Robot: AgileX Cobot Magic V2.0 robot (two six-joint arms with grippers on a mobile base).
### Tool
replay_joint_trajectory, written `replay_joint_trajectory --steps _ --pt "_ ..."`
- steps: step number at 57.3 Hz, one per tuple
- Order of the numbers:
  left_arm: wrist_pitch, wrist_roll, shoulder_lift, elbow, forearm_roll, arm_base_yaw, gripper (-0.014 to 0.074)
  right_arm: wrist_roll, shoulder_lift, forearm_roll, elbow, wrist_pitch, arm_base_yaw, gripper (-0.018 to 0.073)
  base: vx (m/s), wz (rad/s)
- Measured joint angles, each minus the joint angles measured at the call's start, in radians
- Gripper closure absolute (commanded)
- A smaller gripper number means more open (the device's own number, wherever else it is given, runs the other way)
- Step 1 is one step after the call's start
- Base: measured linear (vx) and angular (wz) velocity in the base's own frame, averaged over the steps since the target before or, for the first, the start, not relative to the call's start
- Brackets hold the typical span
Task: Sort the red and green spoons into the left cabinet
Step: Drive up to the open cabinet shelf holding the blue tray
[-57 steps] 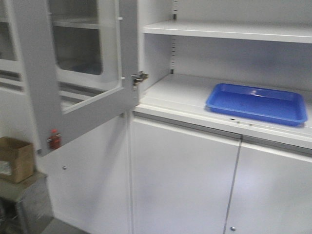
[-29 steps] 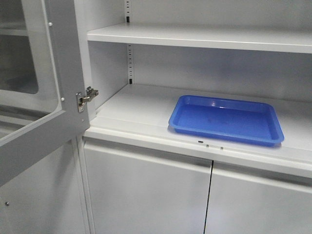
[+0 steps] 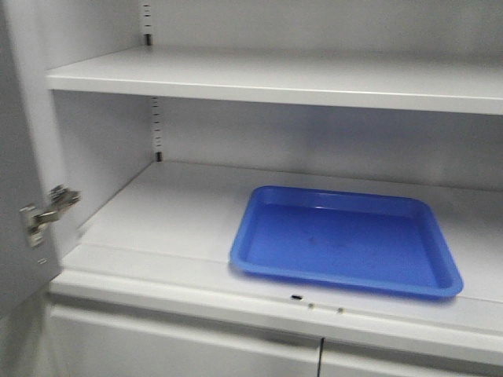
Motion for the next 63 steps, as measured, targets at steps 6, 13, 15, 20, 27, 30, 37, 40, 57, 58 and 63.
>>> replay_joint_trajectory --steps 6,13,15,20,27,30,37,40,57,58,63 --pt "0.0 0.0 0.0 0.0 0.0 0.0 0.06 0.0 0.0 0.0 0.0 0.0 0.0 0.0562 0.29 -0.4" --pt "0.0 0.0 0.0 0.0 0.0 0.0 0.06 0.0 0.0 0.0 0.0 0.0 0.0 0.0562 0.27 -0.42" --pt "0.0 0.0 0.0 0.0 0.0 0.0 0.06 0.0 0.0 0.0 0.0 0.0 0.0 0.0562 0.25 -0.42" --pt "0.0 0.0 0.0 0.0 0.0 0.0 0.06 0.0 0.0 0.0 0.0 0.0 0.0 0.0562 0.25 -0.42" --pt "0.0 0.0 0.0 0.0 0.0 0.0 0.06 0.0 0.0 0.0 0.0 0.0 0.0 0.0562 0.22 -0.37" --pt "0.0 0.0 0.0 0.0 0.0 0.0 0.06 0.0 0.0 0.0 0.0 0.0 0.0 0.0562 0.21 -0.28" --pt "0.0 0.0 0.0 0.0 0.0 0.0 0.06 0.0 0.0 0.0 0.0 0.0 0.0 0.0562 0.21 -0.14" --pt "0.0 0.0 0.0 0.0 0.0 0.0 0.06 0.0 0.0 0.0 0.0 0.0 0.0 0.0562 0.2 -0.02" --pt "0.0 0.0 0.0 0.0 0.0 0.0 0.06 0.0 0.0 0.0 0.0 0.0 0.0 0.0562 0.16 0.0" --pt "0.0 0.0 0.0 0.0 0.0 0.0 0.06 0.0 0.0 0.0 0.0 0.0 0.0 0.0562 0.09 -0.01" --pt "0.0 0.0 0.0 0.0 0.0 0.0 0.06 0.0 0.0 0.0 0.0 0.0 0.0 0.0562 0.07 0.0"
